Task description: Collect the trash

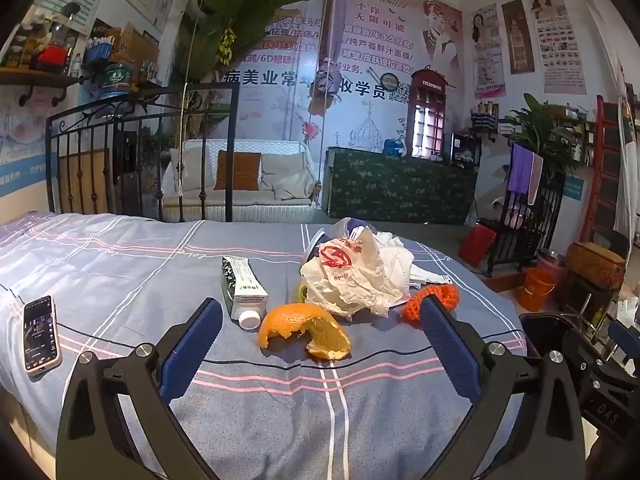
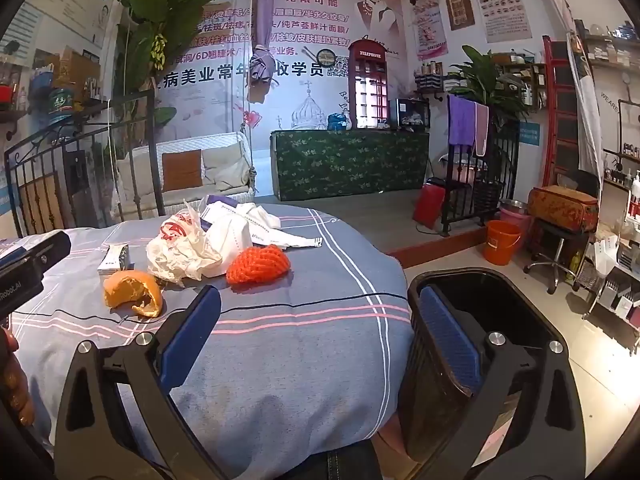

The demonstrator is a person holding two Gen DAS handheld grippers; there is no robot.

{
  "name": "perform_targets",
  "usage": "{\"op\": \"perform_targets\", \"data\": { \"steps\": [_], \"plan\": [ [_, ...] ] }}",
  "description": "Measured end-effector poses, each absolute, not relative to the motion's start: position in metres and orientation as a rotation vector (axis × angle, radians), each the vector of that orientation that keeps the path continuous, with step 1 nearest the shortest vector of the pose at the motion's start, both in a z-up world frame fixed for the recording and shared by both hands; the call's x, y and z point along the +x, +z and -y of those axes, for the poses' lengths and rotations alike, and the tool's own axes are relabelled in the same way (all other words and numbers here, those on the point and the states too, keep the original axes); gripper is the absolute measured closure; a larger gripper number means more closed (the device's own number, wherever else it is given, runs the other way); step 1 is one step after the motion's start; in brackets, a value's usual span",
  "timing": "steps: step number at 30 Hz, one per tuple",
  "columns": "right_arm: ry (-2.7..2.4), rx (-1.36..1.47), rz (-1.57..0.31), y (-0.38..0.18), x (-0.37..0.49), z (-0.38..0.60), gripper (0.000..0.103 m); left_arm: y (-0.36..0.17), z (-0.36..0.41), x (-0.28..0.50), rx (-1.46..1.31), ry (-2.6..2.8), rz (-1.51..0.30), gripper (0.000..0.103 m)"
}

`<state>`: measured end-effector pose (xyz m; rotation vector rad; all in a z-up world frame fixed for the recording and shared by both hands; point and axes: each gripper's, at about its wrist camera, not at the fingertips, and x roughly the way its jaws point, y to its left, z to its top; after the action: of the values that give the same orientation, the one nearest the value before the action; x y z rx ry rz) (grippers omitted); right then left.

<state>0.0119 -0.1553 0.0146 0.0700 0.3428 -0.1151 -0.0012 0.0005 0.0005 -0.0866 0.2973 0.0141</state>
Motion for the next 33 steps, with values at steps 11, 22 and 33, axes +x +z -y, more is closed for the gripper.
{"op": "perform_targets", "data": {
  "steps": [11, 22, 33],
  "plan": [
    [-0.108, 0.075, -0.349, 0.016, 0.010, 0.157, 0.005, -0.002, 0.002, -0.003, -0.086, 0.012, -0.310, 0.006],
    [-0.104, 0.073, -0.364, 0.013, 0.019, 0.151, 0.005, -0.002, 0.006, -0.004, -0.078, 0.008, -0.313, 0.006],
    [-0.108, 0.081, -0.375, 0.012, 0.021, 0.152, 0.005, -0.002, 0.007, -0.003, -0.076, 0.006, -0.318, 0.006]
  ]
}}
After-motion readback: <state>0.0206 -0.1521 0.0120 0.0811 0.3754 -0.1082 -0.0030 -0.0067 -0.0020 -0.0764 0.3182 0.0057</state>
